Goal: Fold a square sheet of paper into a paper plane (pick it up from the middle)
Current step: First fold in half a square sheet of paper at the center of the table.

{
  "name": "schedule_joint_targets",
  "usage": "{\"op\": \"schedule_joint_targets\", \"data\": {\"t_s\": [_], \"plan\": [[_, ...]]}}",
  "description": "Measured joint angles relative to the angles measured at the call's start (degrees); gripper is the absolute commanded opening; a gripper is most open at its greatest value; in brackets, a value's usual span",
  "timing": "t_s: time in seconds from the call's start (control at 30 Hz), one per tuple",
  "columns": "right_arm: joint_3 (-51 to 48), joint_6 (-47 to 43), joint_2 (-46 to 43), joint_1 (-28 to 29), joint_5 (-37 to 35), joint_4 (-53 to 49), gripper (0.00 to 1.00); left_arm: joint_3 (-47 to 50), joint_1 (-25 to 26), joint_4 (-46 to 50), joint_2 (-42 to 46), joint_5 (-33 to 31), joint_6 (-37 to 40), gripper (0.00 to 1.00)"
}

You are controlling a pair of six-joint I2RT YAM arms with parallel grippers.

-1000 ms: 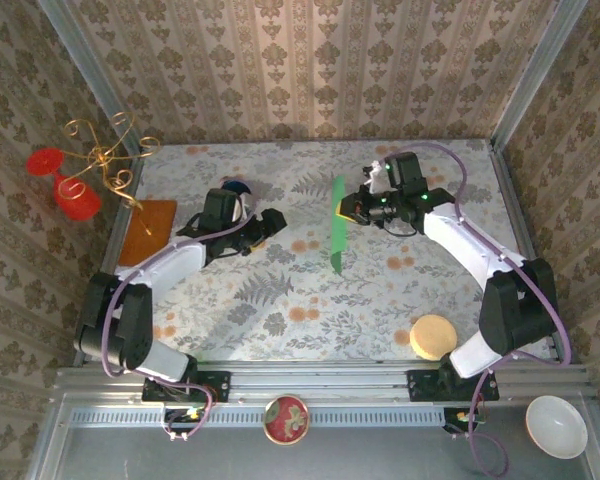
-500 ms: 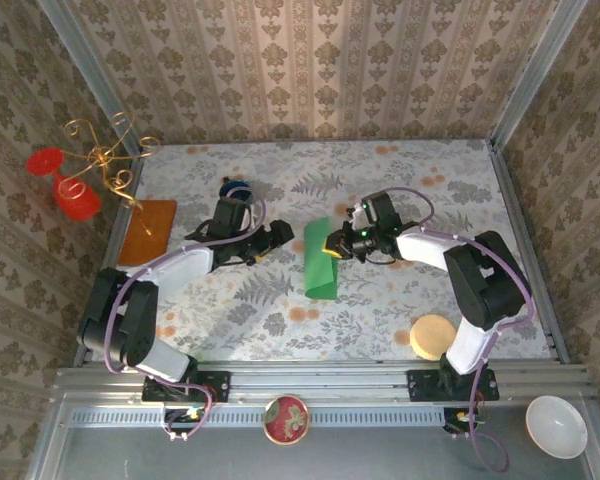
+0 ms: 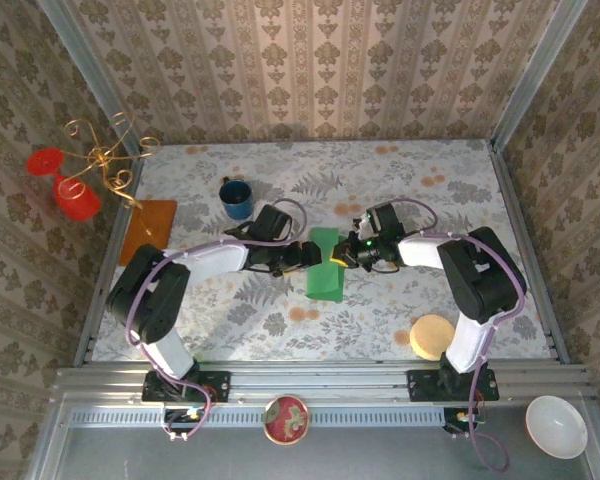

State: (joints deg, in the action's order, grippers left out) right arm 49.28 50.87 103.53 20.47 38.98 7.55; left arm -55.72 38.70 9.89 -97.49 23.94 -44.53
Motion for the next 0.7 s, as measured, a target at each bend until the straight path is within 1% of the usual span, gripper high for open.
{"op": "schedule_joint_targets", "data": {"t_s": [0.13, 0.27, 0.4, 0.5, 0.57, 0.7], "plan": [[0.00, -0.13, 0.17, 0.00, -0.07, 0.02, 0.03, -3.06, 0.94, 1.60, -3.10, -1.22, 0.83, 0.65], [-0.13, -0.09, 0.17, 0.00, -0.07, 0.07, 0.03, -6.40, 0.98, 3.37, -5.73, -2.58, 1.77, 0.58], [-0.46, 0.39, 0.28, 0.00, -0.04, 0.35, 0.05, -8.76, 1.09, 4.94, -7.50, -3.58, 2.60, 0.56], [-1.05, 0.81, 0.48, 0.00, -0.04, 1.36, 0.07, -9.57, 1.42, 6.05, -8.72, -4.37, 3.04, 0.51], [-1.25, 1.38, 0.48, 0.00, -0.04, 1.29, 0.12, -9.81, 1.46, 7.17, -9.60, -4.74, 3.43, 0.46], [-1.22, 1.49, 0.46, -0.11, -0.55, 0.42, 0.27, -10.75, 1.51, 9.16, -10.91, -5.38, 3.54, 0.42]]}}
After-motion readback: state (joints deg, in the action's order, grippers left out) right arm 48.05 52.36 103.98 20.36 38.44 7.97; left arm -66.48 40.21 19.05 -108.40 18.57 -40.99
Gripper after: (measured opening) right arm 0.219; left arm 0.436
